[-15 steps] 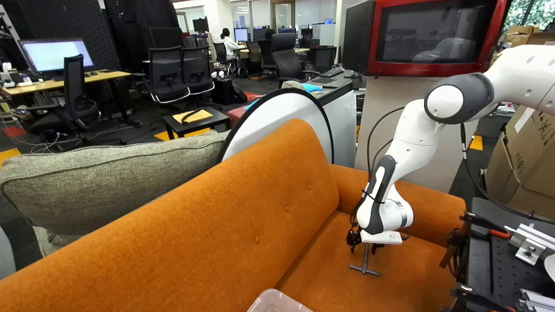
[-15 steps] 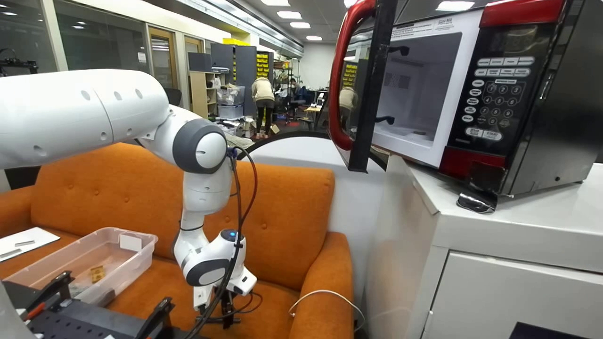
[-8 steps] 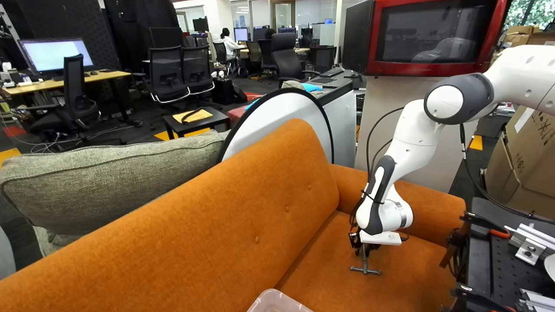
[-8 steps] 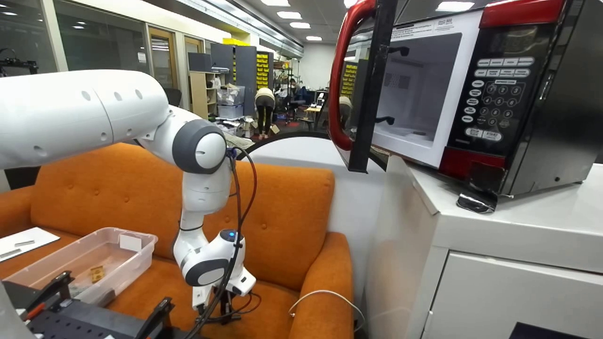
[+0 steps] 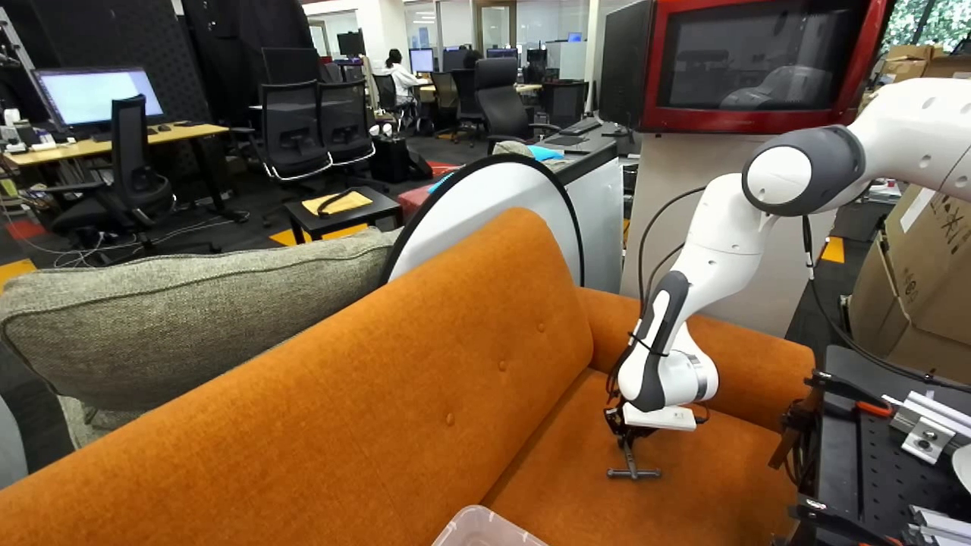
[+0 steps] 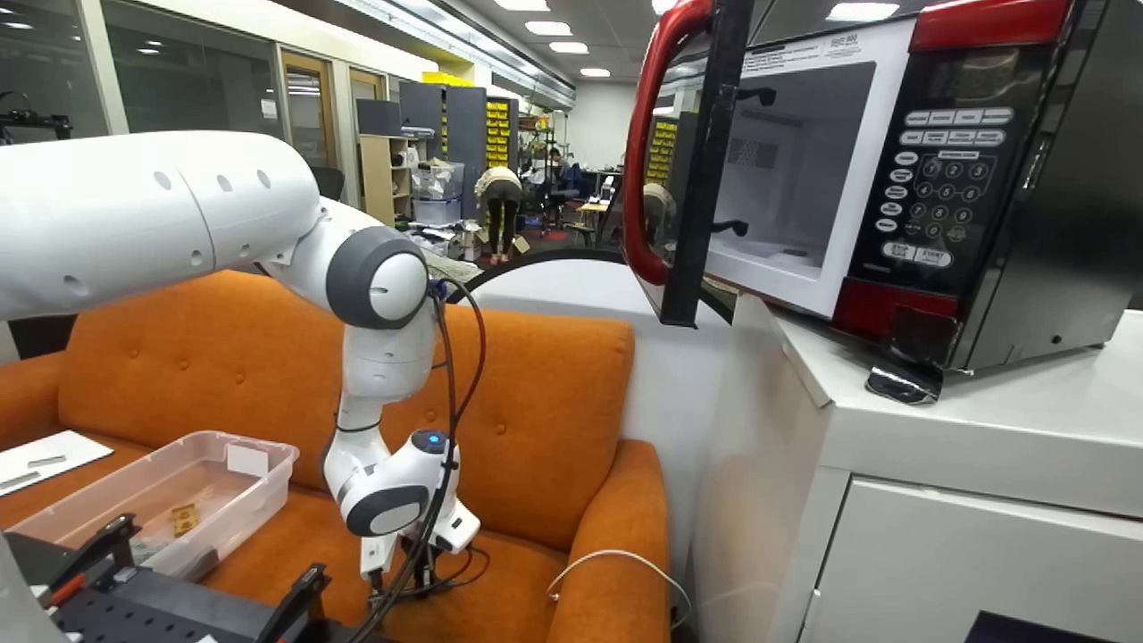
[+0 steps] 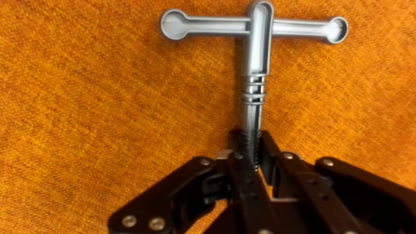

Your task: Pick the objects on the sofa and put them in the storage box

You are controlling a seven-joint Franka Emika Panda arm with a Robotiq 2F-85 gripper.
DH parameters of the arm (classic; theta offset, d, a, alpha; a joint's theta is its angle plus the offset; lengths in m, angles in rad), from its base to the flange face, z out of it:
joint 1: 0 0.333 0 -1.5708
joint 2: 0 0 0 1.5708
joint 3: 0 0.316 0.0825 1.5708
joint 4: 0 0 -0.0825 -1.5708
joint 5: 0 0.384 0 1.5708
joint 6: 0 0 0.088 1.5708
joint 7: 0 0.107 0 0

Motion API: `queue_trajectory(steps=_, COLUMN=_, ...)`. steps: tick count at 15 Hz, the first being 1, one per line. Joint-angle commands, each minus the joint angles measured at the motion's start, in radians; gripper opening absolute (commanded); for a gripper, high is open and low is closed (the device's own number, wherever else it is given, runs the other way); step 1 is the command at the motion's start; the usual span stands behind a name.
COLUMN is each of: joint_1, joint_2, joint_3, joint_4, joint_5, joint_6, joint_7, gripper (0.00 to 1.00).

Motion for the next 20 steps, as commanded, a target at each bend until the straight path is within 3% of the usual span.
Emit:
queue_trajectory(steps=1, joint_1=-0.038, joint_2=-0.032, joint_3=0.039, joint_4=-0.039, joint_5=-0.002, joint_6=0.018, joint_7=-0.032, gripper=0.04)
queue_trajectory(steps=6, joint_1=0.039, joint_2=-0.11, joint_3=-0.003, joint_4=-0.118, joint_5=-0.086, joint_6=-0.022, joint_7=-0.132, gripper=0.04)
queue_trajectory(steps=11, joint_1=0.133, joint_2=-0.183, joint_3=0.018, joint_4=-0.2, joint_5=-0.186, joint_6=0.0, joint_7=-0.205, gripper=0.04)
queue_trajectory(steps=20, joint_1=0.472, joint_2=-0.164, joint_3=-0.05, joint_4=-0.188, joint_5=-0.295, joint_6=-0.005, joint_7=-0.275, gripper=0.04)
